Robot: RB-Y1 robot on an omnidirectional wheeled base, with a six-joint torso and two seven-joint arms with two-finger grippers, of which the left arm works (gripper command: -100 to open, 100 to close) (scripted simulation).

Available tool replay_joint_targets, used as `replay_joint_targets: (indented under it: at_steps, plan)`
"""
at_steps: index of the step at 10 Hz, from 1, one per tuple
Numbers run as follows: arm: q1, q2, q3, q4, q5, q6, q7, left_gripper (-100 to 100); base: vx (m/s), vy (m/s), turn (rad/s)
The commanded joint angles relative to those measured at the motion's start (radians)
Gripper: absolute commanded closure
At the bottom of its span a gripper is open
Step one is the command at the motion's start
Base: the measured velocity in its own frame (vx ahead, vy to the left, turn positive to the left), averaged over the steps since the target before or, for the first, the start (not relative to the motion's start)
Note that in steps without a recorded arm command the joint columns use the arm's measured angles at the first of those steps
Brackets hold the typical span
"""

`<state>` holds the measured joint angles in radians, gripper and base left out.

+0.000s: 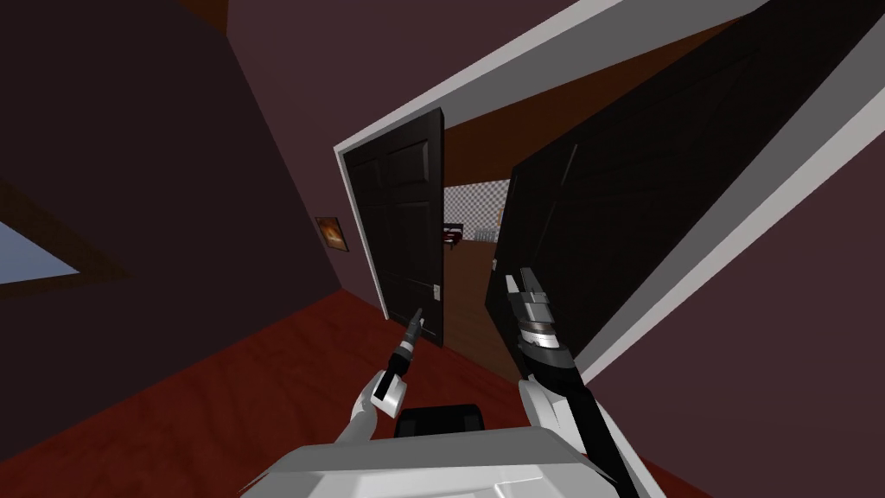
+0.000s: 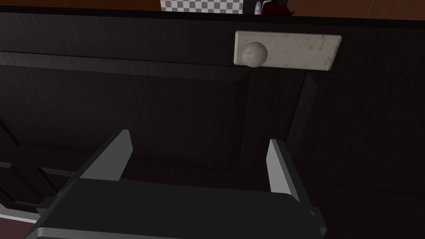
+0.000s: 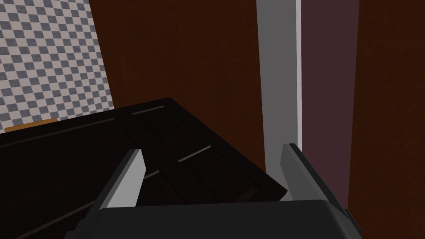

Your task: Push the door open

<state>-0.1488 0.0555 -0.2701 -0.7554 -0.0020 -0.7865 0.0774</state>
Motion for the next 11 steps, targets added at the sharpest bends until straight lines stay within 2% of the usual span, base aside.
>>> replay_joint_targets:
  at_steps: [1, 8, 10, 11]
  plan:
    - [-0.016, -0.005, -0.004, 0.036, -0.001, -0.007, 0.003, -100, 0.089, 0.033, -0.053]
    - [-0.063, -0.024, -0.02, 0.148, -0.005, -0.031, 0.01, -100, 0.071, 0.036, -0.038]
    - [-0.087, -0.037, -0.028, 0.204, -0.007, -0.042, 0.014, -100, 0.105, 0.044, -0.06]
    - [-0.087, -0.037, -0.028, 0.204, -0.007, -0.042, 0.014, -100, 0.101, 0.046, -0.031]
